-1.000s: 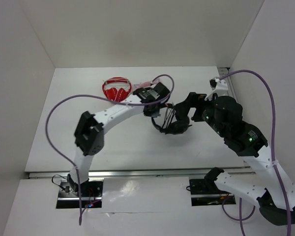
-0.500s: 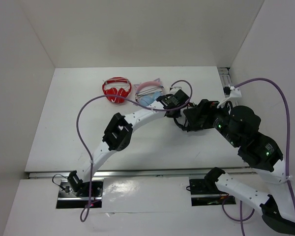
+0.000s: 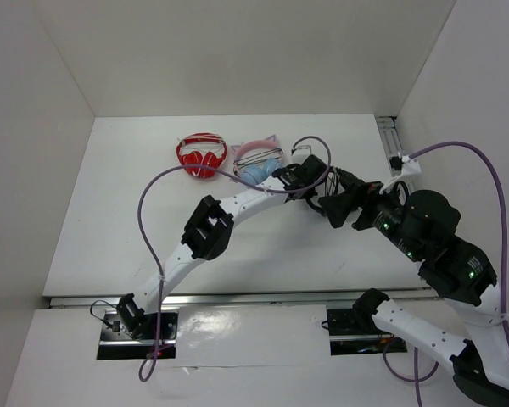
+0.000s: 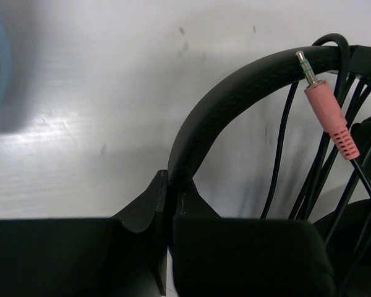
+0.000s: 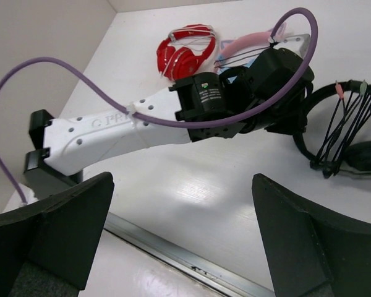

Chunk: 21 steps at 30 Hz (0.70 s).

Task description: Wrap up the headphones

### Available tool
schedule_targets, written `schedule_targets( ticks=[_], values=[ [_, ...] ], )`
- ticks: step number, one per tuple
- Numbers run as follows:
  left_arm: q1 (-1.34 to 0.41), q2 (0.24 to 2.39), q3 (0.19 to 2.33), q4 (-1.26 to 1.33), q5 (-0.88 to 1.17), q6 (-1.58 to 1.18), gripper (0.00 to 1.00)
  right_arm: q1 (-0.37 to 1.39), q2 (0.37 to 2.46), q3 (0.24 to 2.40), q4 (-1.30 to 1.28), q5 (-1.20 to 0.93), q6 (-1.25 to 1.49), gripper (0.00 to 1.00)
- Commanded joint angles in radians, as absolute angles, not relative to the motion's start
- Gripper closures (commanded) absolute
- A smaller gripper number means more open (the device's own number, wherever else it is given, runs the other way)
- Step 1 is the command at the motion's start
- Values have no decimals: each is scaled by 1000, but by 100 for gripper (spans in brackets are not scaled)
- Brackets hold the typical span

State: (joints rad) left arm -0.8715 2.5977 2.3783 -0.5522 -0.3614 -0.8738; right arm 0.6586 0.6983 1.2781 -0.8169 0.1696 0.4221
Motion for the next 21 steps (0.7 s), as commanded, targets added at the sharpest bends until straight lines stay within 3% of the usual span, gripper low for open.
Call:
schedule_targets(
  ticks=[1,5,8,10,12,13,15,16,17,21],
  values=[
    [-851,2595,2425,-350,-458,-960,100,664,684,1270,-805,138,449,0],
    [-842,2595,2425,-295,-543,-1005,100,664,675,1238,-805,118,462,0],
    [-824,2608,2410,-215,-560,-980,86,664,664,1204,-779,98,476,0],
    [-810,2653,2453,-196,-500,-968,83,664,664,1192,-779,89,476,0],
    [-784,2668,2473,-216,-470,-977,68,664,664,1192,-770,80,476,0],
    [-784,2668,2452,-206,-439,-977,51,664,664,1183,-770,80,476,0],
    [-770,2655,2401,-193,-417,-977,41,664,655,1172,-747,69,476,0],
    [-770,2655,2389,-193,-417,-965,7,664,655,1172,-747,69,476,0],
    [-770,2646,2388,-180,-417,-965,0,664,655,1172,-747,69,466,0],
    [-770,2626,2378,-179,-397,-939,0,664,655,1172,-738,60,466,0]
  ],
)
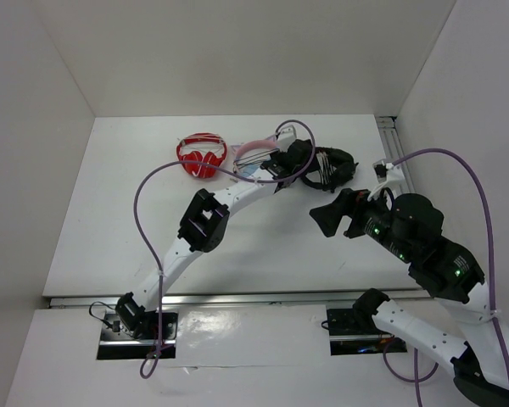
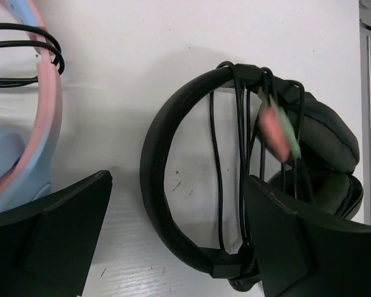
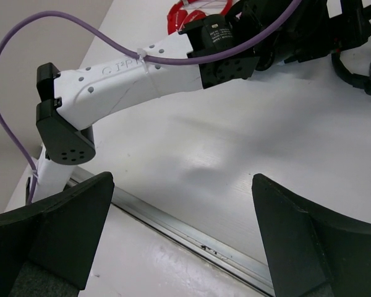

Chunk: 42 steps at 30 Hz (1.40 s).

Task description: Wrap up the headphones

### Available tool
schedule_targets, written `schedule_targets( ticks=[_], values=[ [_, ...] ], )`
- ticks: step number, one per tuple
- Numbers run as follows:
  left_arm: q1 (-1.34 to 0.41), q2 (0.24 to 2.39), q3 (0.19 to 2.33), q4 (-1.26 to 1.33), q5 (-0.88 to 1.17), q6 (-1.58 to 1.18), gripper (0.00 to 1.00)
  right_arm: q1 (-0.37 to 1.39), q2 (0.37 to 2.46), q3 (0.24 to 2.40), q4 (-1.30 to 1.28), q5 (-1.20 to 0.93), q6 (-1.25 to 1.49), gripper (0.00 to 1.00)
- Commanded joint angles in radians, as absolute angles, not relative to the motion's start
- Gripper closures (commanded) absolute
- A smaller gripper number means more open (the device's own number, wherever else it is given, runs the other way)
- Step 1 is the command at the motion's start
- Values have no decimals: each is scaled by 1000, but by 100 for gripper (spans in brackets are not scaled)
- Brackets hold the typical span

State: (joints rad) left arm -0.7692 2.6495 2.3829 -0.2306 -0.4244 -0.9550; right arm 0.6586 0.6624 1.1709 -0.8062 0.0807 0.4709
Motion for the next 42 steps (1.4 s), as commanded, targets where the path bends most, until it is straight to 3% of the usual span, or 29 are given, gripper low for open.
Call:
schedule_targets(
  ticks=[1,13,19,25,30,31,35,42],
  values=[
    [-770,2608,2378,-179,-397,-939,0,664,655,1172,-738,60,466,0],
    [-847,2272,2192,-187,-347,-810,0,664,655,1200,-729,103,434,0],
    [-938,2064,2117,-438,-480,-715,0,664,698,1273,-816,207,382,0],
    [-1064,1644,1890,-746,-796,-670,0,664,768,1347,-966,279,382,0],
    [-1104,1188,1478,-908,-782,-758,0,664,753,1358,-1017,249,393,0],
    [-1104,1032,1423,-931,-769,-768,0,664,743,1367,-1050,249,393,0],
    [-1104,765,1284,-1138,-787,-871,0,664,710,1394,-1123,302,373,0],
    [-1104,615,1262,-1325,-744,-933,0,655,687,1375,-1213,337,385,0]
  ],
)
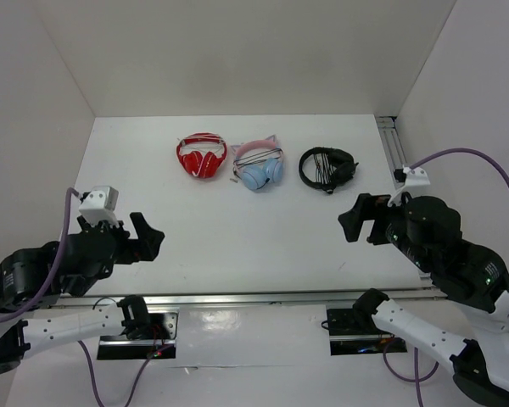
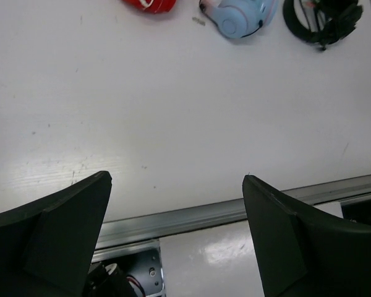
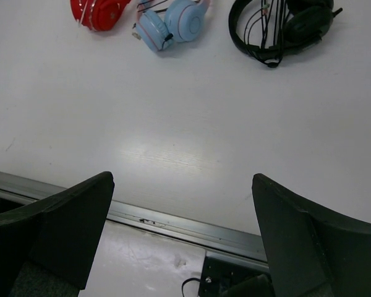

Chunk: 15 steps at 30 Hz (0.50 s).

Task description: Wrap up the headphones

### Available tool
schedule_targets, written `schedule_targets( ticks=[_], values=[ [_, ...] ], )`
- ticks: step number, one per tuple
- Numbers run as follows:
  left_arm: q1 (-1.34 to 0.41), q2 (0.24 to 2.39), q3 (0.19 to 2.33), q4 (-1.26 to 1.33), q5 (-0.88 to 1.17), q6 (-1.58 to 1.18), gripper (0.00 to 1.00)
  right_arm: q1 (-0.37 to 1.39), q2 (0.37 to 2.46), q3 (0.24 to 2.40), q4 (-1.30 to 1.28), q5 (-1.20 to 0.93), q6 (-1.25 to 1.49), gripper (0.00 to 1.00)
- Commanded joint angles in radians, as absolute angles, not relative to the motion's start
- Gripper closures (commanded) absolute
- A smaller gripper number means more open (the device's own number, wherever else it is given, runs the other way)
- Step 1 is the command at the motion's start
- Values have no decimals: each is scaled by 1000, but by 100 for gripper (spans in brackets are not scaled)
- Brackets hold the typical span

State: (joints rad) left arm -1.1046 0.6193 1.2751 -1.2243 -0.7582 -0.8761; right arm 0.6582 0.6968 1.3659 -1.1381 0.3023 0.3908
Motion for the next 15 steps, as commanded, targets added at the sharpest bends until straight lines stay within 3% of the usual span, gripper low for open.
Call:
schedule_targets(
  ticks=[1,15],
  values=[
    [-1104,615,1262,-1348,-744,-949,0,655,666,1350,-1213,360,400,0],
    [-1104,427,1230,-1345,-724,-940,0,655,634,1313,-1213,359,423,0]
  ],
)
